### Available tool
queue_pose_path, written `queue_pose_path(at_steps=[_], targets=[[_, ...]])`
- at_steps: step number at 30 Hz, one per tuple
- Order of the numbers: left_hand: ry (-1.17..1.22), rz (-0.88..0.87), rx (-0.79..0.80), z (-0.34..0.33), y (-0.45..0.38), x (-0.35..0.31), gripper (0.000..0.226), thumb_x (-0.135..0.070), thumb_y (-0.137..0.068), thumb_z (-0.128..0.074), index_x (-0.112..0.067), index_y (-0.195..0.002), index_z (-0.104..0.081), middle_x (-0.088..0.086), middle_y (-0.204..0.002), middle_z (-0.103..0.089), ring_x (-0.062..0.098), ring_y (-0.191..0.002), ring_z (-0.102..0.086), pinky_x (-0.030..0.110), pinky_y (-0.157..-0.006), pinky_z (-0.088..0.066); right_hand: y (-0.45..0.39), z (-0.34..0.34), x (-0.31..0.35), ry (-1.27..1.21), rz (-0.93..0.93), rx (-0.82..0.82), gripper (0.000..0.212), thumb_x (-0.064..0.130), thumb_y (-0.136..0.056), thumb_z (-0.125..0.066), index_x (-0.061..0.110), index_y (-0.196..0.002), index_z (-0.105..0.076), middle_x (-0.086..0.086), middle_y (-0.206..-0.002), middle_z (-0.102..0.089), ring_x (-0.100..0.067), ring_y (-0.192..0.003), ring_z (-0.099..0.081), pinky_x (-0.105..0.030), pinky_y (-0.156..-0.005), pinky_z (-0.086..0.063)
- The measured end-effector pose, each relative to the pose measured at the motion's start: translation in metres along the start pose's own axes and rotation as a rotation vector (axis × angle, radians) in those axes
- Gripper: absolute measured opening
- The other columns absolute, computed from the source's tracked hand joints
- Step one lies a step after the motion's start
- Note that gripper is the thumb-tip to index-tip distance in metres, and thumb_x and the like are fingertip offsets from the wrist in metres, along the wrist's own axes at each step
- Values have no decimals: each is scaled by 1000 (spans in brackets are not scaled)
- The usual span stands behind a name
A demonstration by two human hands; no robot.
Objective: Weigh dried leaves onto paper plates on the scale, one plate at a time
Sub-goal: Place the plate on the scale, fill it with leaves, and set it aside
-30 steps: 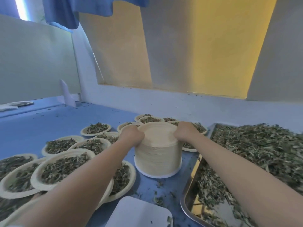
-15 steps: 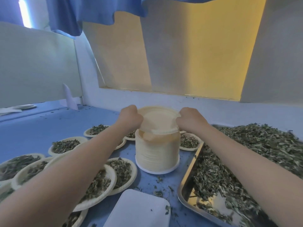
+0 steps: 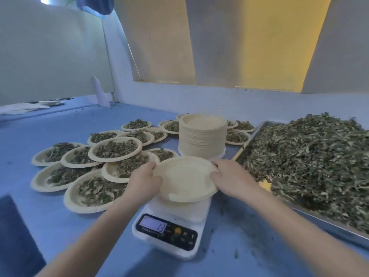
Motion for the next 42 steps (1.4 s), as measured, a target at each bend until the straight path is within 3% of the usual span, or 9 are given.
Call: queue_pose_path(at_steps=[4,10,14,18,22,27,34,38,42], targets=[[15,-22,-81,-7,4,21,54,-6,-86,-47,-17,-139,-43,4,-127,-53,17,-98,-49,28,-74,-37,1,-20,-3,4,-2,-31,21,22,-86,-44,12,-97,-58,-7,-100,-59,-28,-100,-50,-44,-86,-47],[158,25,-93,-14,7,36,49,-25,-86,-58,-20,-134,-46,-4,-108,-59,17,-96,-55,32,-76,-42,-1,-30,-13,41,23,-75,26,36,-90,-43,17,-73,-48,0,-76,-49,-24,-97,-41,-42,-84,-44],[394,77,-163,-11,10,49,48,-52,-79,-59,-23,-117,-59,-10,-94,-62,17,-96,-59,42,-89,-48,1,-31,-20,-123,47,-172,52,54,-93,-37,12,-107,-63,-4,-105,-63,-24,-115,-46,-39,-89,-41],[615,113,-195,-13,13,61,36,-49,-83,-56,-17,-95,-68,-3,-79,-72,13,-71,-68,32,-67,-56,4,-30,-21,-182,95,-208,68,62,-89,-26,7,-99,-66,-7,-88,-65,-23,-96,-56,-41,-83,-46],[740,132,-157,-9,11,66,33,-36,-94,-50,-9,-87,-67,4,-71,-73,15,-61,-68,22,-55,-54,4,-29,-24,-271,66,-190,62,60,-92,-28,13,-103,-68,-2,-101,-67,-16,-102,-56,-40,-91,-45],[625,56,-147,-11,16,71,31,-36,-93,-52,-14,-85,-71,1,-77,-73,18,-76,-69,33,-74,-54,7,-30,-22,-244,80,-194,53,59,-93,-27,26,-98,-68,7,-93,-64,-20,-108,-52,-37,-88,-42],[576,21,-135,-11,20,73,31,-39,-92,-53,-15,-86,-72,-3,-79,-73,14,-76,-68,40,-85,-53,10,-30,-18,-244,119,-242,49,48,-97,-32,19,-63,-53,5,-60,-48,-14,-73,-48,-31,-62,-32],[534,-15,-192,-10,24,71,23,-37,-91,-55,-20,-90,-69,-5,-82,-71,2,-71,-65,31,-77,-52,11,-29,-19,-243,105,-226,49,50,-97,-32,19,-81,-67,4,-71,-60,-11,-82,-54,-30,-68,-37],[286,-209,-486,-1,33,51,13,-30,-88,-59,-23,-99,-61,-13,-90,-63,0,-85,-58,23,-75,-46,9,-28,-21,-272,52,-198,47,54,-95,-33,25,-107,-67,7,-93,-65,-10,-96,-55,-33,-77,-42]])
Point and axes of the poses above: each hand's wrist, its own y-axis away from the middle knuckle, its own z-axis out of the back of the hand, x = y × z, the point moved 3 cm from there along -y, towards the middle knuckle
